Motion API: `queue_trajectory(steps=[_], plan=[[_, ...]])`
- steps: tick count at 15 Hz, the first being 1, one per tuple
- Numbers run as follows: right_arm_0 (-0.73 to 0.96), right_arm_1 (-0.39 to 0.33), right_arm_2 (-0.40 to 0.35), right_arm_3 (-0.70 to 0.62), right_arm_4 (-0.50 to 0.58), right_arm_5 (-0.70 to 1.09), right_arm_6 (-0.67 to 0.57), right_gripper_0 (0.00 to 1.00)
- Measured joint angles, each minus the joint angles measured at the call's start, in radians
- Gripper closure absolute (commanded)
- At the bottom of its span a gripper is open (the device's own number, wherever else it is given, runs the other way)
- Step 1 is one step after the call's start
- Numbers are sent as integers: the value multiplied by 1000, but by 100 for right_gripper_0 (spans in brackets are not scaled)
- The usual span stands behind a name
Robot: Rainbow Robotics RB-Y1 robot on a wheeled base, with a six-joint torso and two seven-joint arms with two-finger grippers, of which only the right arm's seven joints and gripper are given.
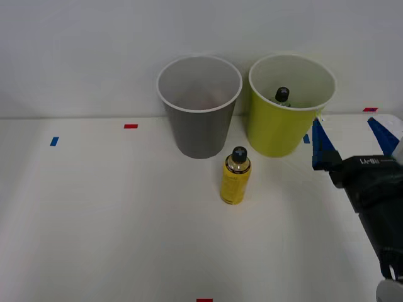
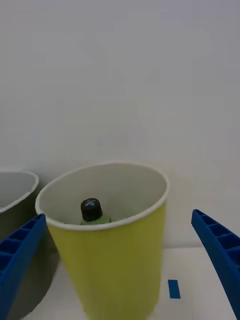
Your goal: Put cans in the gray bin, plastic bottles in the light green bin
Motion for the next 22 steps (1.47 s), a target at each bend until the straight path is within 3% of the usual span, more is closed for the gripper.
queue_trajectory(steps=[8, 11, 15, 17, 19, 22], plan=[[414, -70, 55, -2, 69, -267, 70, 0], [456, -18, 58, 3, 99, -267, 121, 0], [564, 121, 66, 6, 118, -267, 331, 0], [595, 152, 70, 27, 127, -271, 369, 0], [599, 166, 62, 97, 194, -339, 348, 0], [600, 175, 30, 243, 347, -523, 124, 0]])
